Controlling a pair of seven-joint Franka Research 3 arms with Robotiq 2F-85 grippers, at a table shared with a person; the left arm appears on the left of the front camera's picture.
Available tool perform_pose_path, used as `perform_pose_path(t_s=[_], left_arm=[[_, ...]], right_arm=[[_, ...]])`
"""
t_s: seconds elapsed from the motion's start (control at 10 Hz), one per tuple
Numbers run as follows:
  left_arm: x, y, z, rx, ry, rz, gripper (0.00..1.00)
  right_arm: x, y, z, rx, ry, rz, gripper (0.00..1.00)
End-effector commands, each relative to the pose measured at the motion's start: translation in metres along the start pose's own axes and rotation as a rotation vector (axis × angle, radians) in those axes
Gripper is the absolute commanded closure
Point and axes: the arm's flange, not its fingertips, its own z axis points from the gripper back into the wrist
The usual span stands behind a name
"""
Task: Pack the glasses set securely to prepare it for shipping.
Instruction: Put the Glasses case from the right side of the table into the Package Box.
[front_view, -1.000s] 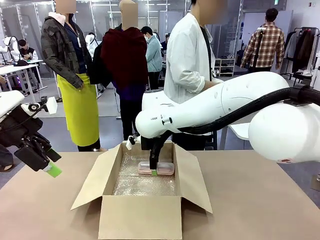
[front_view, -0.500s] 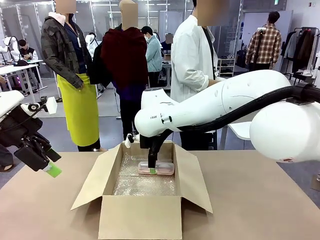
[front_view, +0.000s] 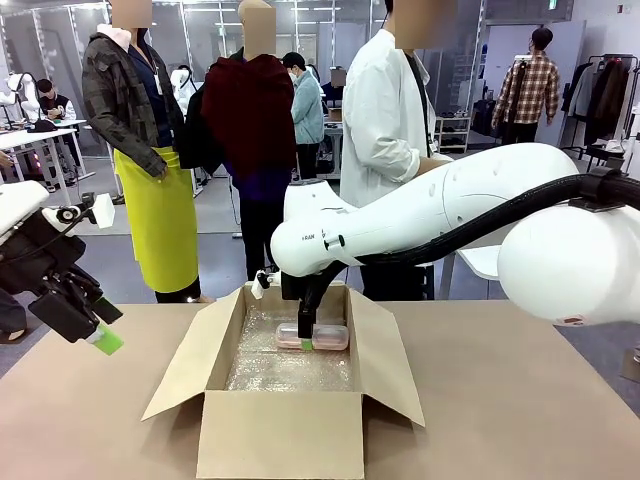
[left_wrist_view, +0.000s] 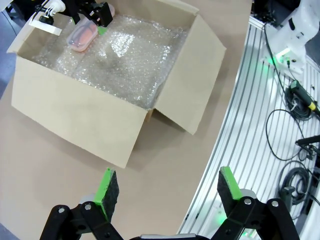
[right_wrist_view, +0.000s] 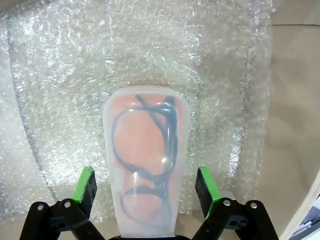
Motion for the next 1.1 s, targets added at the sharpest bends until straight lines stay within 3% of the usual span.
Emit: perform_pose_path(t_s=[0.0, 0.5, 0.8, 1.0], left_arm=[[-0.001, 0.002, 0.001, -0.010, -0.020, -0.018, 0.00], [-0.001, 0.002, 0.001, -0.010, -0.020, -0.018, 0.00], [-0.001, 0.002, 0.001, -0.010, -0.020, -0.018, 0.00], [-0.001, 0.002, 0.001, -0.010, -0.020, -0.018, 0.00]], right_arm=[[0.001, 0.001, 0.002, 0.002, 0.002, 0.007, 0.00], [0.000, 0.000, 0.000, 0.000, 0.000, 0.000, 0.00], [-0.001, 0.042, 0.104, -0.048, 0.056, 0.010, 0.00], [-0.018, 0.051, 0.133, -0.084, -0.034, -0.022, 0.00]])
